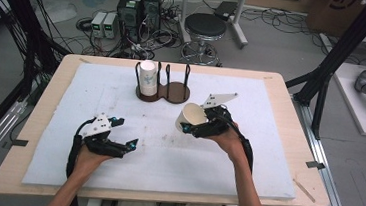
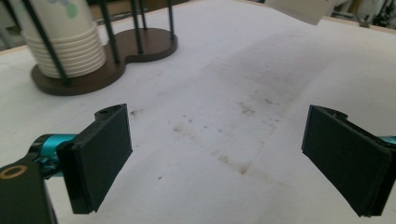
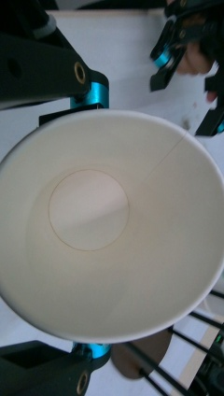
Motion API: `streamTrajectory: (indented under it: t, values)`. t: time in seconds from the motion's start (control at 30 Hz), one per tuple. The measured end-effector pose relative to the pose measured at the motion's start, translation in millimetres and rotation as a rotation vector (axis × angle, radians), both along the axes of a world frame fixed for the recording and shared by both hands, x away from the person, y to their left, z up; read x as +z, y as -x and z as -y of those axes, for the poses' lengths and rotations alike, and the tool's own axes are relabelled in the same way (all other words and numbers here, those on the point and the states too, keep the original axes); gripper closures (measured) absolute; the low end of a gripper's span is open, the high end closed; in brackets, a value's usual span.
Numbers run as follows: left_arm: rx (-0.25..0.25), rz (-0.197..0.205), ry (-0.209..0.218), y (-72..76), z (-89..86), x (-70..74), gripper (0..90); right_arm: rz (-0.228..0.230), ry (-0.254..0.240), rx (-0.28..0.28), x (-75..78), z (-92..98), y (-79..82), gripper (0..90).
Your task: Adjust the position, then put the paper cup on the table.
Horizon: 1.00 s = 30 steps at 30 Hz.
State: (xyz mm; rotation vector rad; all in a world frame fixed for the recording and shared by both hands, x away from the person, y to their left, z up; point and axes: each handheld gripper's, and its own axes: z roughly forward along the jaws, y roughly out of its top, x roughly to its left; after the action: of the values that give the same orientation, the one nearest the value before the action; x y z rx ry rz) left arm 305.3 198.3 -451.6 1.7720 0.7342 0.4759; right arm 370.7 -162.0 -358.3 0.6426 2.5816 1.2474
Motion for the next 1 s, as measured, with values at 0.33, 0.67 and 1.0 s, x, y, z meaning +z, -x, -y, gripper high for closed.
streamTrajectory:
  t: [0.33,0.67,1.0]
  values:
    - [0.075,0.024,0.026,2.1,-11.7,-10.3,9.7,-0.003,0.059,-0.04,8.8,0.6,-5.9,30.1]
    - [0.07,0.026,0.005,2.5,-9.0,-10.5,10.2,-0.008,0.062,-0.053,14.2,1.3,-8.3,30.1]
    - [0.066,0.019,-0.004,1.6,-8.1,-10.4,11.0,-0.016,0.085,-0.053,9.0,-2.0,-14.1,30.1]
